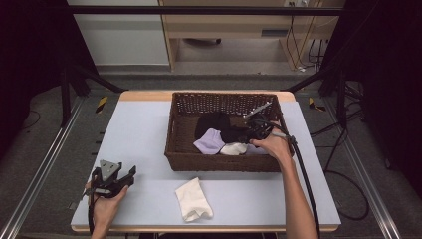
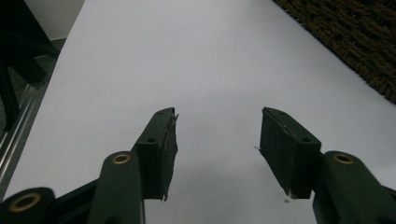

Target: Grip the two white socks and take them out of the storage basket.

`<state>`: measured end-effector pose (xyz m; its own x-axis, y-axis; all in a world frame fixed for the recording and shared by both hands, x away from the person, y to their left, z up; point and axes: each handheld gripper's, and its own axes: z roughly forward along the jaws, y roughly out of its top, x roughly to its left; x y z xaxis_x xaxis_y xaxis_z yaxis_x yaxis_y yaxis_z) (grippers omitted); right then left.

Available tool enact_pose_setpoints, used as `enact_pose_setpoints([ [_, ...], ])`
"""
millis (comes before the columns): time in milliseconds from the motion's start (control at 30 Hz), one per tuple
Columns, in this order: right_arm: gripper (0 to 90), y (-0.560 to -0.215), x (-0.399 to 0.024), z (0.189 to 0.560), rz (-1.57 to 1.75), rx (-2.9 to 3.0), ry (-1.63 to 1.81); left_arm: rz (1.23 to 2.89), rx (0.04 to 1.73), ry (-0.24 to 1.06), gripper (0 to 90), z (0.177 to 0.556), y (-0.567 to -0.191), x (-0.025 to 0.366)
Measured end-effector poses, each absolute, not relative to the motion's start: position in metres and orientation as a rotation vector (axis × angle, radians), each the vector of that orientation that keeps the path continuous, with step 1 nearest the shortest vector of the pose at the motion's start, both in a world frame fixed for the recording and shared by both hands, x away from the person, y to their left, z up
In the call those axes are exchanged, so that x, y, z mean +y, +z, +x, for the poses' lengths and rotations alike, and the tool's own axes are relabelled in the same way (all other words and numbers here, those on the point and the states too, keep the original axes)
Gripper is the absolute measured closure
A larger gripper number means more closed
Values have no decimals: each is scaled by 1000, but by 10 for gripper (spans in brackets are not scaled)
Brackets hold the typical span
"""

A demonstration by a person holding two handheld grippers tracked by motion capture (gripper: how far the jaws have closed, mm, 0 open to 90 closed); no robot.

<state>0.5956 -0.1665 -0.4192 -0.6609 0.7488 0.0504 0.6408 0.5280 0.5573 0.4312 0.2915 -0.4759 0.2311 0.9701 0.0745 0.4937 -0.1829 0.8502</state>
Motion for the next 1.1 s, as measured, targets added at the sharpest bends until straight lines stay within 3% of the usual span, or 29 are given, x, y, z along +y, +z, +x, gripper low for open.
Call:
enact_pose_setpoints([
  [133, 519, -425, -165, 597, 1182, 2603, 740, 1799, 1350, 844, 451, 431, -476, 291],
  [233, 573, -427, -164, 598, 1190, 2621, 714, 1799, 1352, 841, 452, 432, -477, 290],
  [333, 642, -429, -162, 598, 1214, 2630, 683, 1804, 1351, 840, 453, 432, -477, 290],
  [400, 756, -432, -161, 599, 1224, 2650, 649, 1803, 1350, 841, 455, 432, -477, 289],
  [500, 842, -431, -162, 599, 1232, 2646, 652, 1803, 1351, 839, 456, 432, -478, 290],
  [1100, 877, -393, -178, 588, 1174, 2396, 1107, 1794, 1352, 827, 457, 432, -478, 291],
])
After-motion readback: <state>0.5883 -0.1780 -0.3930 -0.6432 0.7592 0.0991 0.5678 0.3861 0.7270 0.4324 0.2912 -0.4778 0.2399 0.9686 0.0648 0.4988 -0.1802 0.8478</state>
